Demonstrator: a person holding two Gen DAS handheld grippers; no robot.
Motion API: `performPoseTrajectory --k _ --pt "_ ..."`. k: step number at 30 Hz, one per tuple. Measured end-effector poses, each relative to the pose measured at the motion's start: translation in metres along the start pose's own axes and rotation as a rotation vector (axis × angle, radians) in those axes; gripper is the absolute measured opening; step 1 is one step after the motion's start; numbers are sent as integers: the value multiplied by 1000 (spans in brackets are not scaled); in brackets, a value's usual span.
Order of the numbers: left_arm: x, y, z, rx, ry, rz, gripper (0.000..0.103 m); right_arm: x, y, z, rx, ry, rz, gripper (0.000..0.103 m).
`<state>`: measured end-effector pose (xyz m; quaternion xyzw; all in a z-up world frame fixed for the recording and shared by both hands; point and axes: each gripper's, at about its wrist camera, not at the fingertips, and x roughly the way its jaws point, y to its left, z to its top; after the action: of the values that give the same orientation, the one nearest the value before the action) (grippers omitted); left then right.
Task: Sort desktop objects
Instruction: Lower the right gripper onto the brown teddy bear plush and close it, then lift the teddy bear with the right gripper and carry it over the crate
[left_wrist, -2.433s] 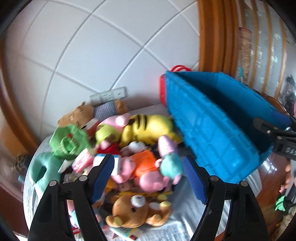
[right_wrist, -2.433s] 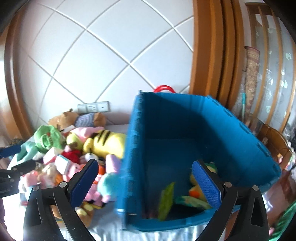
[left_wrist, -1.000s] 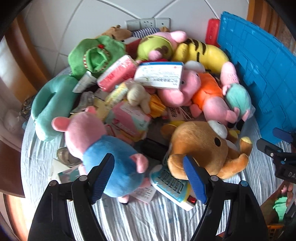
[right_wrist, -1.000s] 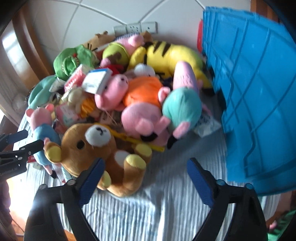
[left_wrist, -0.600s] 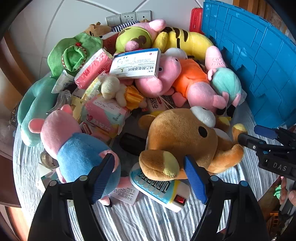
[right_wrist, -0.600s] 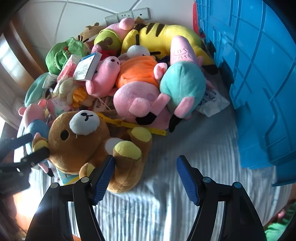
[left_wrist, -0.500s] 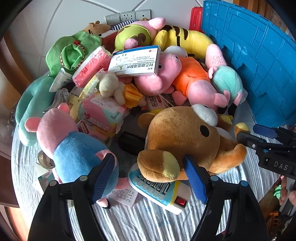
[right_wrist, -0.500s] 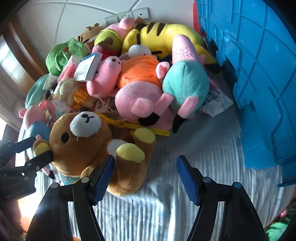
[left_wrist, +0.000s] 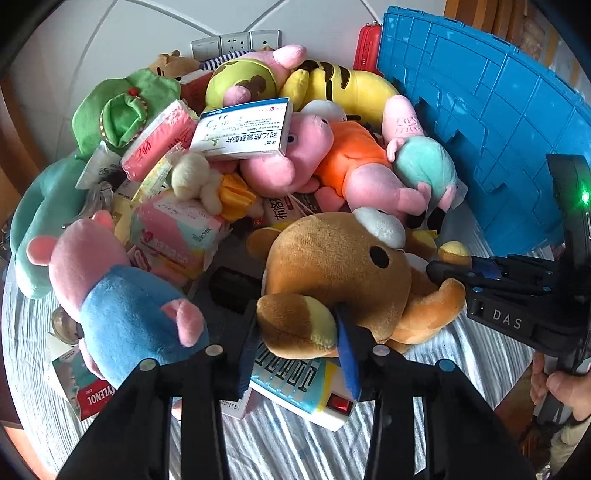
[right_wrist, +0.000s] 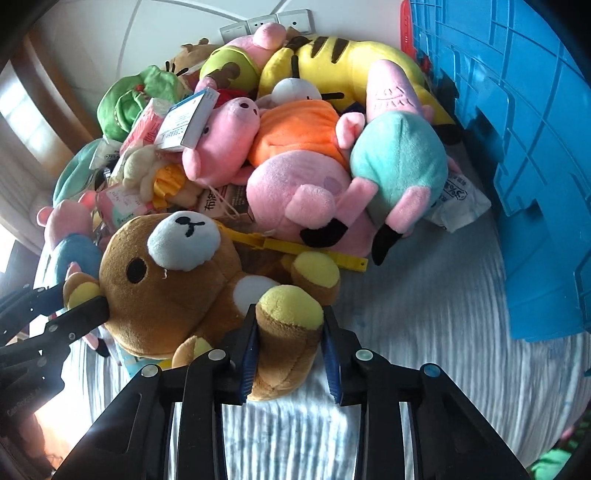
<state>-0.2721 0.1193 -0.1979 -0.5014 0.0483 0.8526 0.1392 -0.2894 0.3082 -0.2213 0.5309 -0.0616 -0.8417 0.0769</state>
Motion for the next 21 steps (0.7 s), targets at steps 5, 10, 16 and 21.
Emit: performPoseTrajectory --k 5,10,16,21 --pt "1 -1 -1 8 5 4 39 0 -3 -2 13 -6 -17 38" --pt "2 0 -4 13 13 7 39 2 -12 -4 44 -3 -6 51" --pt "-8 -5 -3 36 2 17 30 -2 4 -7 -19 -27 -12 25" --pt "-35 0 9 31 -56 18 30 -26 18 -1 -69 -81 -9 24"
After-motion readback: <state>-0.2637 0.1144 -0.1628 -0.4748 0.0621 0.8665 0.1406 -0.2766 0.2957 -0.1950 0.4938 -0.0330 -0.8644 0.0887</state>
